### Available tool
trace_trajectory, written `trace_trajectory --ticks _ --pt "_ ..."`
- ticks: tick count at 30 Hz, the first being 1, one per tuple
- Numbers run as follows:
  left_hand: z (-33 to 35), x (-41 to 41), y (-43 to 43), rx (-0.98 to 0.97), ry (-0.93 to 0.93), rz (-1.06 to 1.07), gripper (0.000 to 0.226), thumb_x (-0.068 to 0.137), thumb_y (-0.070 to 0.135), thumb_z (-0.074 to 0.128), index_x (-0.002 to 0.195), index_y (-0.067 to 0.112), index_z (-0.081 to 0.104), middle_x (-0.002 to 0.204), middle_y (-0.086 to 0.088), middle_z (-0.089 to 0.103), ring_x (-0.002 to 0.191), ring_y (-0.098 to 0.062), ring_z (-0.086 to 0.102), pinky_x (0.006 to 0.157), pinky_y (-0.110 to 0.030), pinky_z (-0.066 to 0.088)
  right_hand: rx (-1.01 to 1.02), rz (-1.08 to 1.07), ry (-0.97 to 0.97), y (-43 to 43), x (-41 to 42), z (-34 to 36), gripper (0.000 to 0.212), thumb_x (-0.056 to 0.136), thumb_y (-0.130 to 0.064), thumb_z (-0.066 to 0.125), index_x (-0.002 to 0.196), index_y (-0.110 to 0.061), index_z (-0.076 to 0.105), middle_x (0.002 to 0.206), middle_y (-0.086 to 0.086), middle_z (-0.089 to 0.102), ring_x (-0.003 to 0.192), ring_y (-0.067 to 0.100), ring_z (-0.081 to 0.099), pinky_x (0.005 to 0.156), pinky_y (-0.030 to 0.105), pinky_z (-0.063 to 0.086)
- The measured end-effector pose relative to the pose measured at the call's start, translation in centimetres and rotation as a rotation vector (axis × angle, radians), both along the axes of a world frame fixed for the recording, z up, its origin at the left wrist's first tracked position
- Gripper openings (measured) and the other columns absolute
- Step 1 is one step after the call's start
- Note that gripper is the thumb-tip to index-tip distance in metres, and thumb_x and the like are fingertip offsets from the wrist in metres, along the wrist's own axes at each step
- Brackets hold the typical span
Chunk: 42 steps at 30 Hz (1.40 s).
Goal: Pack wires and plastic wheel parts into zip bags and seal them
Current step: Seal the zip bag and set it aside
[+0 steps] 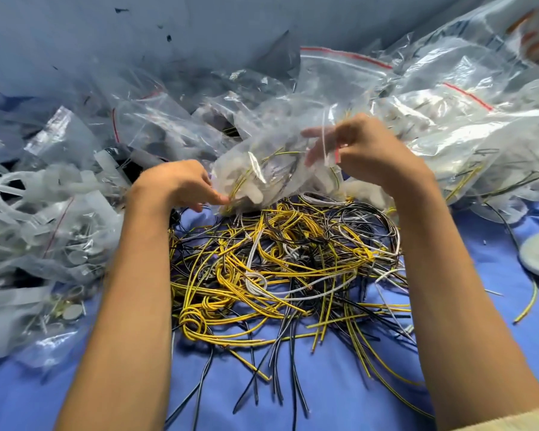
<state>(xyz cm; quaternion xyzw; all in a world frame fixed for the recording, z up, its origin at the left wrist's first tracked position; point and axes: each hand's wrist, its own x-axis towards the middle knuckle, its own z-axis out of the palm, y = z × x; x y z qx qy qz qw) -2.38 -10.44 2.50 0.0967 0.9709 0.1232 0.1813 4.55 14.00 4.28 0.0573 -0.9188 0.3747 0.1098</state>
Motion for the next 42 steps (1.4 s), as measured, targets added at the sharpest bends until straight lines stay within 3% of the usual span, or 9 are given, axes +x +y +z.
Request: trace_trajectory --ticks 3,8,11,14,22,28,32,36,42 --pt "-0.2 -0.5 0.3 0.173 0.103 0.104 0.032 0.082 0.041 0.069 0.084 0.010 0.067 0.080 -0.006 0.071 0.073 -0.012 0.065 0.078 -0.029 0.049 -0.061 -0.050 0.058 -0.4 -0.5 0.0 0.030 0.081 0.004 0.053 0.086 -0.015 0.076 0.103 0.010 0.072 0.096 0.025 0.067 0.075 0.031 0.054" --pt "-0.4 -1.3 -0.8 0.306 0.083 0.203 0.012 0.086 0.011 0.063 0.079 0.003 0.069 0.079 -0.012 0.072 0.067 -0.018 0.065 0.077 -0.029 0.049 0.026 -0.004 0.008 -0.6 -0.4 0.3 0.040 0.081 0.005 0.045 0.095 -0.016 0.075 0.085 -0.009 0.070 0.052 -0.008 0.052 0.044 0.003 0.032" --pt "-0.6 -1.2 -2.8 0.115 0.041 0.188 0.012 0.079 0.010 0.066 0.083 0.000 0.073 0.080 -0.018 0.072 0.065 -0.024 0.059 0.070 -0.032 0.050 0.065 -0.010 -0.033 -0.5 -0.3 0.5 0.042 0.080 0.005 0.042 0.099 -0.014 0.074 0.102 0.005 0.071 0.057 -0.001 0.047 0.046 0.008 0.035" --pt "-0.7 -1.0 -3.1 -0.036 0.044 0.174 0.013 0.076 0.010 0.068 0.084 0.002 0.073 0.076 -0.014 0.072 0.076 -0.029 0.069 0.080 -0.041 0.057 0.044 -0.015 -0.047 -0.2 0.0 0.9 0.043 0.079 0.005 0.040 0.098 -0.014 0.074 0.084 0.007 0.069 0.057 0.012 0.044 0.054 0.023 0.038" --pt "-2.9 0.3 -2.7 -0.464 0.360 0.087 0.036 0.073 0.020 0.071 0.109 0.019 0.067 0.112 -0.013 0.065 0.103 -0.034 0.060 0.079 -0.035 0.049 0.072 0.107 -0.125 0.0 1.7 1.9 0.032 0.086 0.000 0.048 0.101 -0.013 0.073 0.054 -0.016 0.056 0.042 -0.008 0.043 0.042 0.005 0.029" --pt "0.4 2.1 -0.8 -0.079 0.525 0.106 0.018 0.070 0.026 0.072 0.088 0.023 0.073 0.096 -0.012 0.071 0.092 -0.032 0.064 0.085 -0.039 0.053 -0.177 0.142 -0.088 -0.5 1.3 2.1 0.026 0.099 -0.012 0.043 0.121 -0.007 0.056 0.090 -0.001 0.068 0.076 0.005 0.068 0.056 0.010 0.048" --pt "4.8 4.2 1.9 0.437 0.663 0.097 0.018 0.068 0.036 0.070 0.083 0.026 0.072 0.083 0.001 0.072 0.081 -0.012 0.067 0.082 -0.028 0.053 -0.044 0.166 -0.152 -1.1 1.1 1.2 0.083 0.078 -0.031 0.072 0.147 -0.020 0.027 0.092 -0.007 0.067 0.063 0.002 0.068 0.052 0.004 0.043" --pt "7.7 6.3 4.7 0.812 0.625 -0.023 0.010 0.072 0.032 0.070 0.081 0.028 0.071 0.076 0.012 0.071 0.067 0.005 0.064 0.062 -0.010 0.048 0.214 0.135 -0.078 -2.0 0.4 1.0 0.111 0.063 -0.046 0.081 0.150 -0.030 0.015 0.116 -0.001 0.059 0.091 0.008 0.060 0.081 0.015 0.047" --pt "7.5 7.2 8.2 0.686 0.555 -0.243 0.011 0.072 0.027 0.070 0.083 0.025 0.073 0.079 0.009 0.071 0.056 0.010 0.056 0.057 -0.004 0.039 0.196 0.156 -0.129 -2.2 0.3 1.4 0.086 0.057 -0.041 0.086 0.133 -0.023 0.049 0.122 -0.007 0.055 0.111 0.012 0.051 0.097 0.029 0.043"
